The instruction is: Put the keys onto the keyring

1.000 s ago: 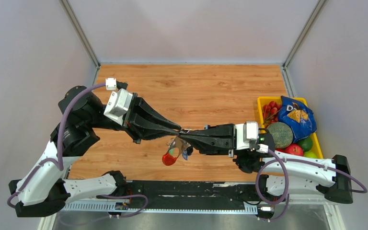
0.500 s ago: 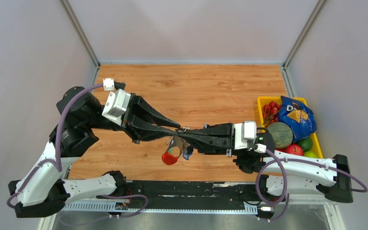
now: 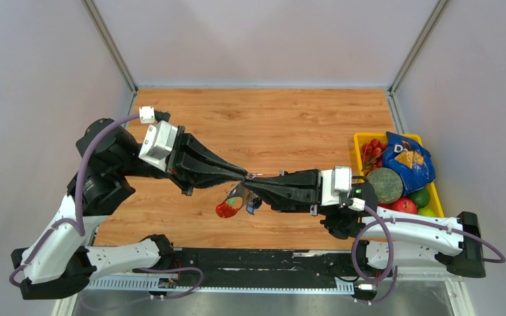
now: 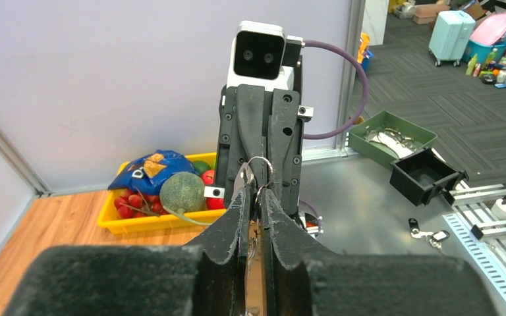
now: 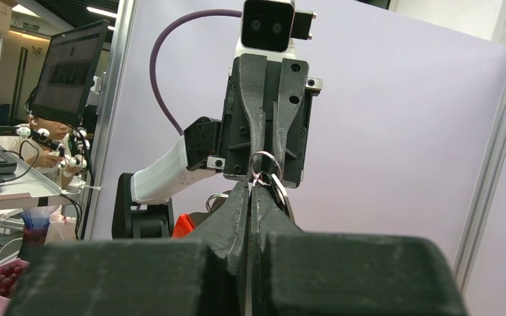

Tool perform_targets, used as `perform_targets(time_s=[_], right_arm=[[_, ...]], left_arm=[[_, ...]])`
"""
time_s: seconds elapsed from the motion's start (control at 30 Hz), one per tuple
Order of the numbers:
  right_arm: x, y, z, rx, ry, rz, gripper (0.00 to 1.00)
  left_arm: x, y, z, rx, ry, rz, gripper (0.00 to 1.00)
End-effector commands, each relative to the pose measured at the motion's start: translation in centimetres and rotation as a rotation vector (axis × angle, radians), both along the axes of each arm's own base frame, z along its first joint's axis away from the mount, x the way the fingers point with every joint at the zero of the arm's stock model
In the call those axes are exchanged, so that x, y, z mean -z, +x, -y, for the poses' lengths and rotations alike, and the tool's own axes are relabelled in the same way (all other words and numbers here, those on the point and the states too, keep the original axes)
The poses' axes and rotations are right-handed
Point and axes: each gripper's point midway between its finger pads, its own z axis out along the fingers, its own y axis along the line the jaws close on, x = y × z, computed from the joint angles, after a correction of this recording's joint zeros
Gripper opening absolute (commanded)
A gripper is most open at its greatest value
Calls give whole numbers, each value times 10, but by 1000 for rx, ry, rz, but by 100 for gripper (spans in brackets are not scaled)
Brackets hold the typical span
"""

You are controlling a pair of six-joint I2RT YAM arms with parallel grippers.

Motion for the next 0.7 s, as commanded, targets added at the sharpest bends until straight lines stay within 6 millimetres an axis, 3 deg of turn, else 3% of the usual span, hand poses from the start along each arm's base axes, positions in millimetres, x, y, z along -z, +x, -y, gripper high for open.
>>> perform_targets(time_s=[0.0, 0.1, 0.13, 0.2, 0.67], right_arm=[[-27, 5, 15, 42, 86, -10, 0], [-29, 5, 15, 45, 91, -14, 0], [-30, 6, 15, 48, 93, -15, 0], [-32, 5, 15, 48, 97, -16, 0], [-37, 10, 16, 62, 110, -43, 0]], left_arm=[[1, -5, -1, 23, 4, 9, 12], [3, -6, -1, 29, 11, 4, 11], [4, -5, 0, 29, 14, 2, 5], [6, -4, 0, 28, 20, 4, 1], [10, 3, 2, -16, 13, -7, 3]])
